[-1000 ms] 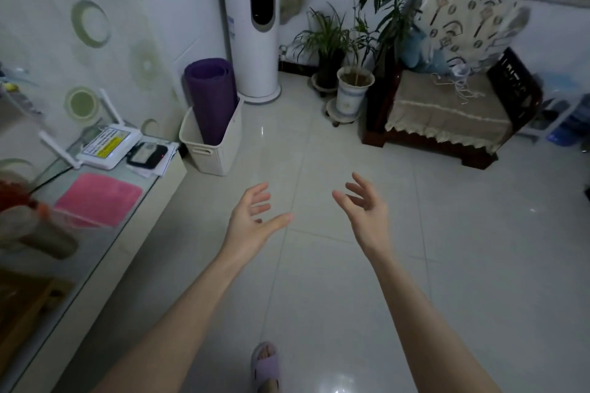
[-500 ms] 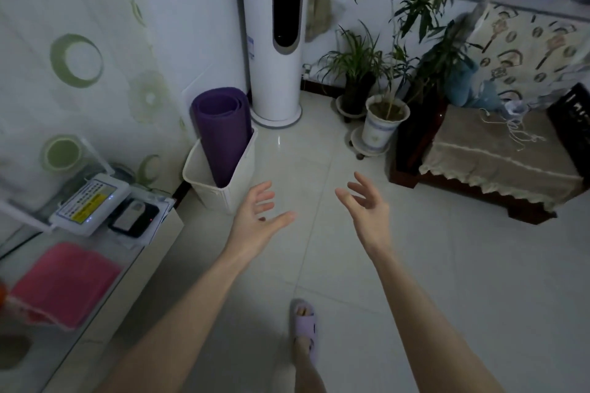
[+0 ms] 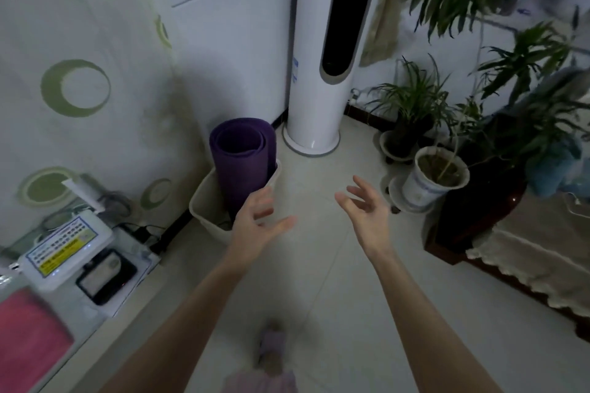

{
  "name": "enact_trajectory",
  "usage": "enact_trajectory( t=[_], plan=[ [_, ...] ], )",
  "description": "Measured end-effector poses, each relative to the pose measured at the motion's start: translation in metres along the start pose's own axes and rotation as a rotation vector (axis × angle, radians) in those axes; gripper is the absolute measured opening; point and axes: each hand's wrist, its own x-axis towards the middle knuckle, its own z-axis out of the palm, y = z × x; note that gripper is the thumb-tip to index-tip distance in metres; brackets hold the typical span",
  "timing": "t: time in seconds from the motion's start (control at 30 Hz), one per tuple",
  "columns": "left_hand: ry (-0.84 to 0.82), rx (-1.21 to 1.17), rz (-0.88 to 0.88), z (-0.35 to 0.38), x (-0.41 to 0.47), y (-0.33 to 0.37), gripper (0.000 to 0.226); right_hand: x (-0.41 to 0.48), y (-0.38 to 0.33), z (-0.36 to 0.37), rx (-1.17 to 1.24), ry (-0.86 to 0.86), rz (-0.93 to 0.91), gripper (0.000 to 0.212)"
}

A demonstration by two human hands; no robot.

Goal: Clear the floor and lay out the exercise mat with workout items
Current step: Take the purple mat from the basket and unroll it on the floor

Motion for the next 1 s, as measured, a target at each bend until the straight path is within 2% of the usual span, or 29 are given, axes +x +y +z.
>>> enact_trajectory(
  t=[0.23, 0.43, 0.6, 0.7, 0.83, 1.0],
  plan=[
    [0.109, -0.015, -0.028, 0.003, 0.130, -0.011, 0.067, 0.137, 0.001, 0.050, -0.049, -0.092, 0.007, 0.057],
    [0.246, -0.031, -0.097, -0.017, 0.230, -0.017, 0.062, 0.248, -0.007, 0.114, -0.124, -0.234, 0.047, 0.056],
    [0.361, -0.055, -0.156, -0.036, 0.278, -0.023, 0.066, 0.303, -0.005, 0.166, -0.156, -0.391, 0.092, 0.056],
    [0.416, -0.099, -0.205, -0.044, 0.306, -0.030, 0.066, 0.340, 0.002, 0.194, -0.170, -0.470, 0.112, 0.048],
    [0.503, -0.158, -0.240, -0.046, 0.333, -0.040, 0.067, 0.379, 0.008, 0.223, -0.198, -0.568, 0.158, 0.061],
    [0.708, -0.215, -0.324, -0.036, 0.390, -0.066, 0.067, 0.457, 0.022, 0.270, -0.283, -0.793, 0.166, 0.060]
  ],
)
